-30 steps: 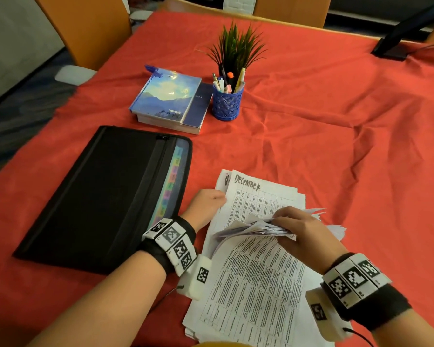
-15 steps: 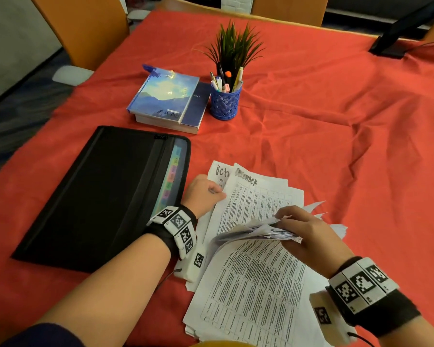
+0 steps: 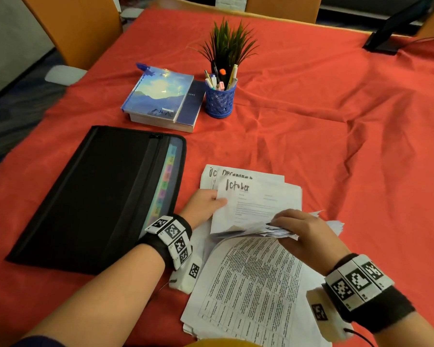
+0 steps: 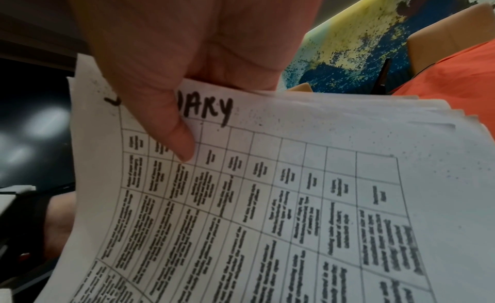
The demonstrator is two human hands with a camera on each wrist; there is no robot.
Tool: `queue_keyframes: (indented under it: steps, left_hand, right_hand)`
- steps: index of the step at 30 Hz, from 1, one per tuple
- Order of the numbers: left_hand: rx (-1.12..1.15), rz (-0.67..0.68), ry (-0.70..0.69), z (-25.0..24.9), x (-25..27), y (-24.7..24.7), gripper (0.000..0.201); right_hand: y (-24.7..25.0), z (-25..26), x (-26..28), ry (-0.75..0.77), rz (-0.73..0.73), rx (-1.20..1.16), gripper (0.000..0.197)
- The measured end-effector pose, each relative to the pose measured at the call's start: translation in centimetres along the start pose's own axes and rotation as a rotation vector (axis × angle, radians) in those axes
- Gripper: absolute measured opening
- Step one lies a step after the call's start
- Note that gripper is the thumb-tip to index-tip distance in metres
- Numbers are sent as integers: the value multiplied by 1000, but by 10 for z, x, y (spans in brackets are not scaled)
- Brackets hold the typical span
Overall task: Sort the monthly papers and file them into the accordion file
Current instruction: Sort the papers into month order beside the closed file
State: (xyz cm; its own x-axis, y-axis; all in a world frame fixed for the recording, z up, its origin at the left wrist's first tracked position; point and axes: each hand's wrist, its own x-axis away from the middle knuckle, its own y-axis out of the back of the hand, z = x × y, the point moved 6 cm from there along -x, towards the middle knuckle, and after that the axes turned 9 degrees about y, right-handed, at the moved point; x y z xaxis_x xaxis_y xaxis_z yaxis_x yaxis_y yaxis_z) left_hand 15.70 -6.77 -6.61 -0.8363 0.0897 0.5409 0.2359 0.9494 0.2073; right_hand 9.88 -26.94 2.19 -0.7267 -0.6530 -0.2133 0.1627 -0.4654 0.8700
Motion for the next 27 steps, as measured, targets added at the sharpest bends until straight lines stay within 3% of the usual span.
queue_keyframes:
  steps: [4, 6, 8, 9, 11, 13, 16, 21, 24, 27]
  left_hand:
    - [-113, -303, -119, -14, -3, 25, 31]
    - [-155, -395, -268, -32, 8, 33, 47]
    - [-107, -221, -309, -41, 13, 22, 44]
    - [-46, -30, -212, -37, 13, 9, 40]
    - [141, 299, 72, -16, 16, -18, 49]
    - [392, 431, 236, -3, 21, -30, 56]
    - [585, 397, 292, 4, 22, -28, 50]
    - [189, 151, 59, -1, 19, -9, 30]
    - [219, 90, -15, -12, 24, -2, 35]
    - [267, 74, -37, -15, 27, -1, 43]
  right_hand:
    - [4, 4, 2, 9, -26, 31, 29]
    - [4, 4, 3, 19, -44, 27, 30]
    - [2, 2, 4, 30, -63, 9, 32]
    - [0, 2, 3, 40, -68, 20, 32]
    - [-3, 1, 3, 54, -58, 56, 30]
    - [-6, -1, 3, 42, -29, 48, 29]
    - [-6, -3, 4, -7, -15, -11, 27]
    - [-8, -4, 9, -57, 6, -41, 30]
    - [-8, -5, 8, -64, 29, 7, 37]
    - [-6, -8, 4, -73, 39, 13, 31]
